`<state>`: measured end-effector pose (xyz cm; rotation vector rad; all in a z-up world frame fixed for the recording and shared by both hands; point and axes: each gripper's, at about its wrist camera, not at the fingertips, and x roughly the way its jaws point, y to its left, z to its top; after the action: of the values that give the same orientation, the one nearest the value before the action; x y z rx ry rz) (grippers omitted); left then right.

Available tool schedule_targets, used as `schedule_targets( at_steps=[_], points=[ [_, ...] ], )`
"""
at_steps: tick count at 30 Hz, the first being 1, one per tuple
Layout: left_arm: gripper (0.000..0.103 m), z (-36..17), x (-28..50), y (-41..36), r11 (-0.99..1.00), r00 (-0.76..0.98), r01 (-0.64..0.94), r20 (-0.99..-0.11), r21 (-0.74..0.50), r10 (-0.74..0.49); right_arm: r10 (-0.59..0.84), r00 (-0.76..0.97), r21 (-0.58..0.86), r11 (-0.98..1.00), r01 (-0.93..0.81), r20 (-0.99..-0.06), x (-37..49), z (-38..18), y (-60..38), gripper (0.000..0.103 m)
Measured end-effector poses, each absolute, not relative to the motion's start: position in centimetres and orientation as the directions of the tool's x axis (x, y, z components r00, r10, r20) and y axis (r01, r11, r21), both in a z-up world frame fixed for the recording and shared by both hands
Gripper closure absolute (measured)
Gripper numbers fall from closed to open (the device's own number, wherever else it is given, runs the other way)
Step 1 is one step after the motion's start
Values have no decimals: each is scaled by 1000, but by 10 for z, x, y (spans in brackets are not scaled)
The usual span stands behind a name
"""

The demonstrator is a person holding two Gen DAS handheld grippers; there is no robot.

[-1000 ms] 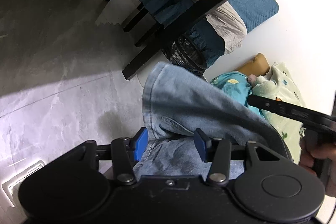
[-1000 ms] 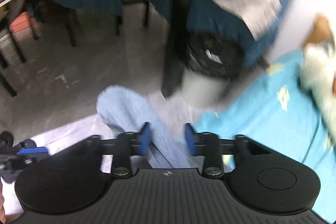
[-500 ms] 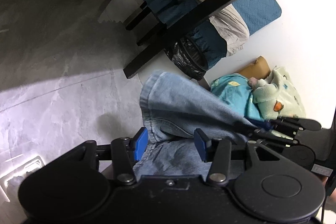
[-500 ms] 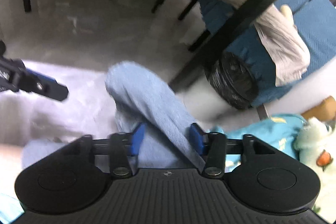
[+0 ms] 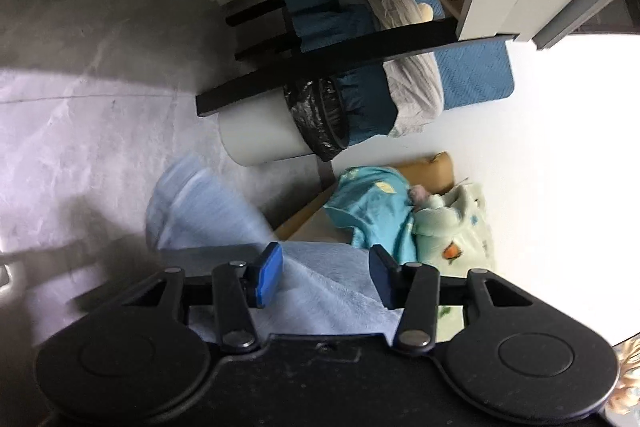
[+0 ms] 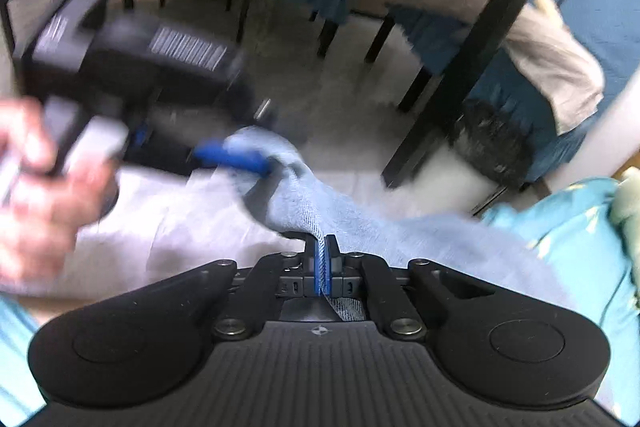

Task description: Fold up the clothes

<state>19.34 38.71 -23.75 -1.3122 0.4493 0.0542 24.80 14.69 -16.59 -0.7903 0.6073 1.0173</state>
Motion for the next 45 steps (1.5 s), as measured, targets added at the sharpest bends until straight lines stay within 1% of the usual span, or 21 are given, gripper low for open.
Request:
schedule_targets(
  at_steps=[3, 5, 7, 8, 9, 11, 14, 15, 16, 18, 21, 24, 26, 27, 29, 30, 34, 41, 44, 45],
  points=[
    [59, -241, 198, 385, 282, 893, -325, -391, -903, -224, 504, 421, -293, 315, -903, -754, 246, -171, 146, 100],
    [59, -246, 200, 386, 281, 877, -359, -425, -890, -226, 513, 411, -266, 334, -904, -754, 251, -169, 145, 97],
    [58, -251, 202, 386, 284, 850, -408, -475, -867, -228, 528, 402, -240, 350, -905, -748, 252, -166, 143, 86],
    [59, -255, 203, 386, 279, 833, -435, -500, -856, -236, 539, 399, -228, 357, -906, -742, 251, -164, 140, 74],
    [59, -261, 203, 386, 260, 816, -462, -521, -848, -250, 549, 396, -217, 363, -906, -736, 250, -161, 138, 56],
    [58, -273, 202, 389, 201, 794, -497, -536, -844, -288, 592, 409, -198, 389, -900, -694, 244, -156, 126, 42],
    [56, -289, 196, 394, 108, 760, -556, -557, -824, -334, 619, 442, -180, 439, -880, -650, 237, -153, 109, 41],
    [52, -295, 193, 395, 62, 752, -575, -558, -816, -351, 623, 457, -169, 465, -869, -635, 237, -153, 102, 41],
    [43, -301, 189, 396, 5, 751, -587, -546, -810, -371, 622, 473, -153, 496, -855, -624, 237, -153, 97, 41],
    [36, -313, 179, 395, -115, 757, -597, -509, -794, -410, 618, 491, -112, 547, -830, -614, 239, -150, 89, 41],
    [36, -324, 170, 396, -230, 762, -608, -478, -759, -437, 617, 506, -99, 572, -815, -603, 239, -148, 83, 41],
    [31, -337, 172, 392, -277, 753, -618, -453, -735, -478, 608, 507, -88, 585, -806, -611, 241, -145, 81, 41],
    [31, -349, 173, 387, -321, 745, -627, -425, -710, -514, 616, 503, -61, 594, -802, -606, 245, -141, 76, 41],
    [30, -354, 172, 386, -339, 749, -628, -427, -700, -506, 617, 501, -48, 601, -798, -606, 246, -138, 74, 41],
    [29, -358, 170, 389, -325, 728, -659, -469, -678, -500, 615, 500, -22, 617, -787, -610, 250, -131, 67, 41],
    [29, -361, 168, 389, -335, 727, -664, -473, -669, -497, 612, 500, -10, 626, -780, -613, 250, -128, 62, 41],
    [29, -365, 175, 386, -354, 745, -644, -450, -678, -491, 578, 515, 43, 690, -722, -633, 254, -112, 27, 41],
    [27, -383, 183, 379, -473, 818, -557, -352, -683, -456, 449, 602, 98, 846, -523, -660, 242, -89, -68, 41],
    [27, -395, 185, 375, -547, 857, -498, -285, -673, -429, 364, 662, 27, 887, -461, -655, 223, -88, -103, 41],
    [27, -396, 187, 374, -548, 859, -494, -281, -675, -429, 320, 677, -3, 903, -430, -663, 217, -90, -114, 41]
  ],
)
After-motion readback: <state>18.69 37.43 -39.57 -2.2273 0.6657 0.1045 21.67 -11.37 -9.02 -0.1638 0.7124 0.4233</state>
